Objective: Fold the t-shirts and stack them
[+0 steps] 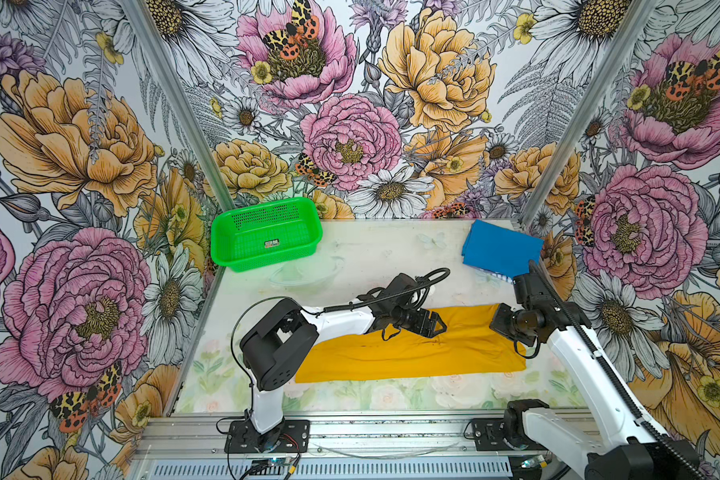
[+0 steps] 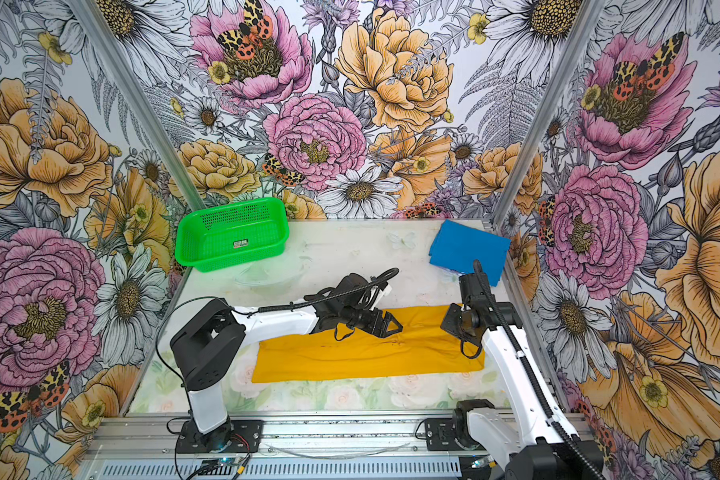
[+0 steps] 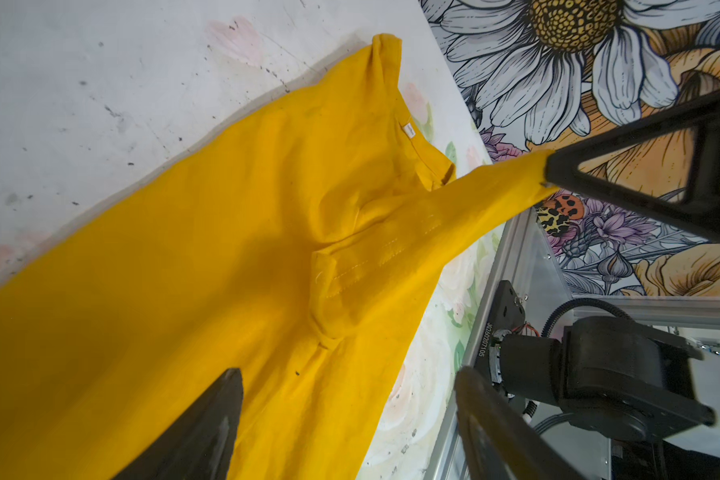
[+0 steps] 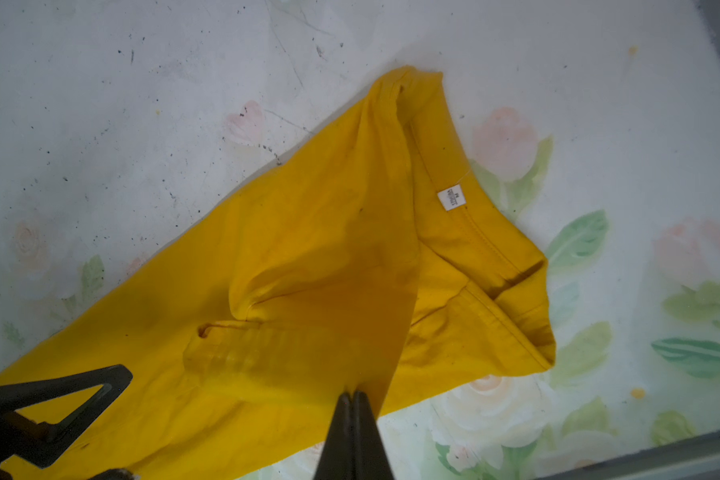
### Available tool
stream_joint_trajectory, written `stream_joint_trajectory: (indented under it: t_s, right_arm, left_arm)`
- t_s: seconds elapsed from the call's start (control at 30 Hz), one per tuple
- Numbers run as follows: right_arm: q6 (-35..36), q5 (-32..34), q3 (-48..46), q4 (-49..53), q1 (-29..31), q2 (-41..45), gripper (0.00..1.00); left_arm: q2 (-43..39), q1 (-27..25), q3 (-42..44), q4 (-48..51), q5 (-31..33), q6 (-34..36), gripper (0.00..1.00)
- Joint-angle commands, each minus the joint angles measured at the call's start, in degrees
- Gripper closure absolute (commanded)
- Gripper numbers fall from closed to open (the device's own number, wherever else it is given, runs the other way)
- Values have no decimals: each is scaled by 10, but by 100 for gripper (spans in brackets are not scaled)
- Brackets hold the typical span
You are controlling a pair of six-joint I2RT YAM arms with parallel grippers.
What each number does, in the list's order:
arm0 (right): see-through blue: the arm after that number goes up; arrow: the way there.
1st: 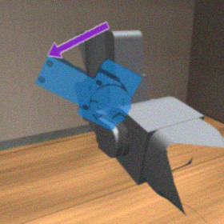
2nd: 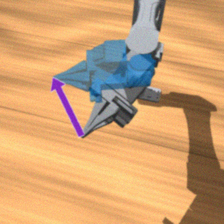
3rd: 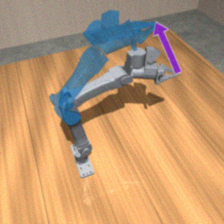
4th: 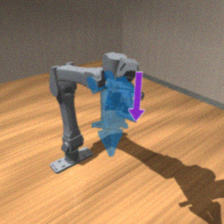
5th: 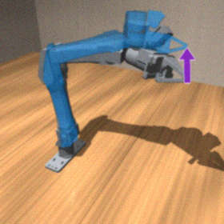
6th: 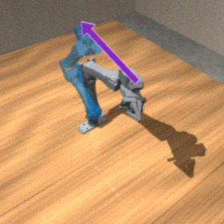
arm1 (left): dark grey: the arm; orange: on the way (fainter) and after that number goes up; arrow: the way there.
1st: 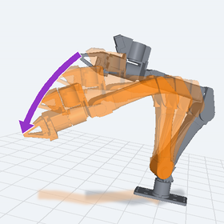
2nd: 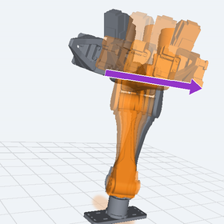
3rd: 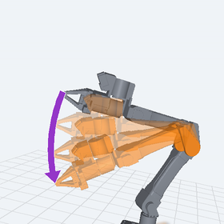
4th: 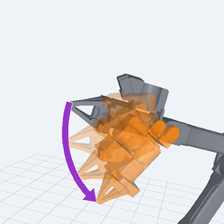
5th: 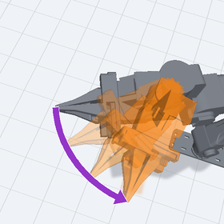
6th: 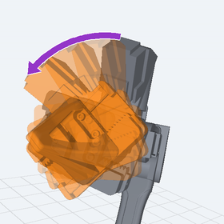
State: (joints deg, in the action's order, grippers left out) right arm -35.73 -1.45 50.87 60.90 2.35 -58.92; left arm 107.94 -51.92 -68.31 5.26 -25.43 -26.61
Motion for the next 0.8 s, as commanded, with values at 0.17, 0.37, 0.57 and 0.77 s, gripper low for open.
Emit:
stream_joint_trajectory:
  t_s: [0.17,0.37,0.57,0.77]
  right_arm:
    - [22,26,21,-42,1,-56,97]
    - [48,65,69,-70,0,-155,45]
    - [83,72,103,-75,-43,-202,28]
    - [104,6,93,-119,-112,-250,29]
  left_arm:
    - [10,-1,3,-29,-16,0,20]
    - [-16,18,39,-34,-8,-1,20]
    - [-30,44,82,-37,-8,-5,20]
    - [-138,87,163,-27,27,-29,20]
